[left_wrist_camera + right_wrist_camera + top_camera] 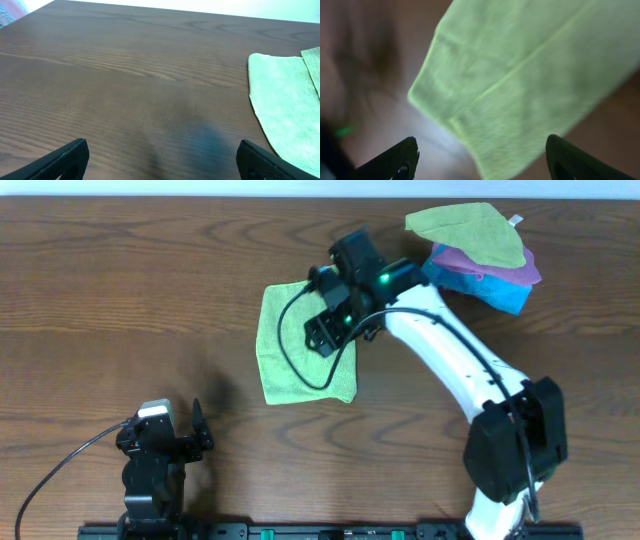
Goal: Fold the cloth
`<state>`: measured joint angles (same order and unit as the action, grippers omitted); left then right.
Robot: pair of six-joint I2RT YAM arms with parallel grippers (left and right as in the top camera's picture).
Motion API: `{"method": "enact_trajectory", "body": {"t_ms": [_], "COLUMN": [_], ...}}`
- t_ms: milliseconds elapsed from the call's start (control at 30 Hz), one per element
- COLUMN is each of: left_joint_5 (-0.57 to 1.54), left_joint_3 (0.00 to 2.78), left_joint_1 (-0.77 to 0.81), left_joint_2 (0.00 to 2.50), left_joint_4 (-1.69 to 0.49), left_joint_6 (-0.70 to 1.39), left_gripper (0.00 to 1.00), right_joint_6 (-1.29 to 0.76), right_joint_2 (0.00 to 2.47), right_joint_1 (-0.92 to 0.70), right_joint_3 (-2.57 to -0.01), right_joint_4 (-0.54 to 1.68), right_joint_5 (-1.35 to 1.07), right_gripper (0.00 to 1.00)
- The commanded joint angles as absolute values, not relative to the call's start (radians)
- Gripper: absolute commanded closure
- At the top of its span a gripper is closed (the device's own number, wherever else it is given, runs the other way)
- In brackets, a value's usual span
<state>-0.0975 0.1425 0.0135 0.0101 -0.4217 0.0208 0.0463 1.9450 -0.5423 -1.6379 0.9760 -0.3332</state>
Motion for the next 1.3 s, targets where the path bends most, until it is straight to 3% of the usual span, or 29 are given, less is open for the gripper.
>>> {"method": "enact_trajectory", "body": {"t_ms": [0, 833, 1267], "left_joint_5": [-0.105, -0.104, -0.105], "left_joint_3": [0.125, 0.125, 0.125], "left_joint_1": [0.012, 0.012, 0.012], "left_joint_2": [0.004, 0.004, 0.004], "left_joint_4": [-0.43, -0.43, -0.43], "left_joint_6": [0.003, 0.003, 0.003], "left_gripper": [0.04, 0.05, 0.04], "right_joint_6": [0.031, 0.042, 0.038], "right_joint_2": [1.983, 2.169, 2.204], "right_joint_1": [-0.57, -0.664, -0.665], "right_joint_3": [-1.606, -1.567, -1.567], "right_joint_4": [0.979, 0.934, 0.892], "right_joint_5": [-0.385, -0.386, -0.317], "right_gripper": [0.18, 0.17, 0.28]}}
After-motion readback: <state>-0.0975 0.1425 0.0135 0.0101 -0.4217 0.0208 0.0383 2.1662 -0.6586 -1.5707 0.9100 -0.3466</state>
